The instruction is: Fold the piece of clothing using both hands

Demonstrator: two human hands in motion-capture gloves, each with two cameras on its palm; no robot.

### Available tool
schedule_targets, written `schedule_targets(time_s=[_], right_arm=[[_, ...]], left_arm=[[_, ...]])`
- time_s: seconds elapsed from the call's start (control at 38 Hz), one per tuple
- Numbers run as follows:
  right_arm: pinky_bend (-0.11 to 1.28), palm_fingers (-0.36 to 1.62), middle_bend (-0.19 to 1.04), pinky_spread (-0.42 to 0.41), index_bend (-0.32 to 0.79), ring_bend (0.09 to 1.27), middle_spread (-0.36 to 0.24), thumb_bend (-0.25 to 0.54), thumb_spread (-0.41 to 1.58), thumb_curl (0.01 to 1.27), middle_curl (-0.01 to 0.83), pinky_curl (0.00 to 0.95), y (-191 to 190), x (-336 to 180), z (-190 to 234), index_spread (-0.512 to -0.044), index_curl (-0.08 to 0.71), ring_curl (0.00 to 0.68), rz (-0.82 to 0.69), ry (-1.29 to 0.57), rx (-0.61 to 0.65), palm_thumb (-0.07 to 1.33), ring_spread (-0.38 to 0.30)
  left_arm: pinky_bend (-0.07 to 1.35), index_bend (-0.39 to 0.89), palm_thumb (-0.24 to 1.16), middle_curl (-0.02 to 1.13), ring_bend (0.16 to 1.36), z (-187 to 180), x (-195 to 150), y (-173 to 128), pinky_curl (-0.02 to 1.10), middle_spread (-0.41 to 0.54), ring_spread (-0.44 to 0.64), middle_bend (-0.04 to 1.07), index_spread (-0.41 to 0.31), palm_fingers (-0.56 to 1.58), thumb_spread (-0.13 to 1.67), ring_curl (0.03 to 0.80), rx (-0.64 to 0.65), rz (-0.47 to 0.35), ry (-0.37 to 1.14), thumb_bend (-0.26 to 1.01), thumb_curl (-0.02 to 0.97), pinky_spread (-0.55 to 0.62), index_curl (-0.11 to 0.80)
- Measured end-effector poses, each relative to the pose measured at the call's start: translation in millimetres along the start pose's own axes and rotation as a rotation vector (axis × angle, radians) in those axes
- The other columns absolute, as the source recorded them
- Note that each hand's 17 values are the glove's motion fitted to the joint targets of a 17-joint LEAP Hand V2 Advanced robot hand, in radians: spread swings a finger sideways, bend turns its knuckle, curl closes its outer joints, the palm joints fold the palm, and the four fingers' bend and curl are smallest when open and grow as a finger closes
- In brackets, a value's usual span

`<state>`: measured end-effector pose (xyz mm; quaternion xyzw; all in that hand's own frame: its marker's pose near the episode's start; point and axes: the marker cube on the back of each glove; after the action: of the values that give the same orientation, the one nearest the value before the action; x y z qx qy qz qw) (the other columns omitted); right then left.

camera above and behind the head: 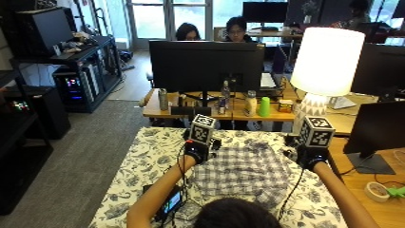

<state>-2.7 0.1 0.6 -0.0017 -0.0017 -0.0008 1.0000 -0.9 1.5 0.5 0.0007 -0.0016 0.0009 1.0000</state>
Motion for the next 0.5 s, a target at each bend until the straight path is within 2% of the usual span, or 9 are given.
schedule_targets(time_s=[0.03,0.08,0.21,0.34,0.5], right_arm=[[0.45,0.54,0.2,0.092,0.17,0.35,-0.004,0.277,0.42,0.06,0.05,0.1,-1,0,1,-0.161,0.047,0.064,-0.002,-0.001,0.001,0.41,0.026],[0.47,0.51,0.2,0.116,0.16,0.37,-0.005,0.303,0.57,0.08,0.077,0.147,-8,-1,6,-0.2,0.087,0.104,-0.006,-0.002,0.006,0.45,0.033],[0.49,0.49,0.19,0.153,0.16,0.38,-0.003,0.323,0.85,0.1,0.132,0.211,-16,-4,13,-0.257,0.152,0.163,-0.016,0.005,-0.005,0.5,0.049],[0.49,0.47,0.19,0.172,0.16,0.38,-0.002,0.316,1.02,0.12,0.172,0.24,-7,-12,5,-0.287,0.185,0.191,-0.03,0.006,-0.034,0.51,0.058],[0.49,0.46,0.19,0.183,0.15,0.38,-0.001,0.29,1.14,0.14,0.208,0.263,-6,-12,7,-0.304,0.209,0.216,-0.038,0.029,-0.086,0.52,0.063]], left_arm=[[0.45,0.06,0.13,0.02,0.47,1,0,0,0.1,0.087,0.12,0.12,0.015,0.32,0.43,0.09,-0.004,0.0,0.0,0.08,0.018,0.14,0.013],[0.49,0.08,0.15,0.05,0.51,4,-2,0,0.14,0.115,0.15,0.13,0.019,0.28,0.57,0.131,-0.017,-0.003,-0.002,0.09,0.026,0.18,0.026],[0.55,0.11,0.15,0.09,0.58,6,-5,1,0.21,0.156,0.22,0.15,0.025,0.22,0.83,0.193,-0.023,-0.008,0.001,0.08,0.046,0.24,0.06],[0.57,0.13,0.16,0.12,0.61,4,-6,1,0.24,0.178,0.25,0.16,0.029,0.19,0.99,0.22,-0.024,-0.011,0.007,0.07,0.068,0.26,0.091],[0.59,0.14,0.17,0.15,0.63,8,-4,-3,0.26,0.192,0.27,0.17,0.031,0.17,1.1,0.237,-0.034,-0.012,0.007,0.05,0.093,0.28,0.124]])
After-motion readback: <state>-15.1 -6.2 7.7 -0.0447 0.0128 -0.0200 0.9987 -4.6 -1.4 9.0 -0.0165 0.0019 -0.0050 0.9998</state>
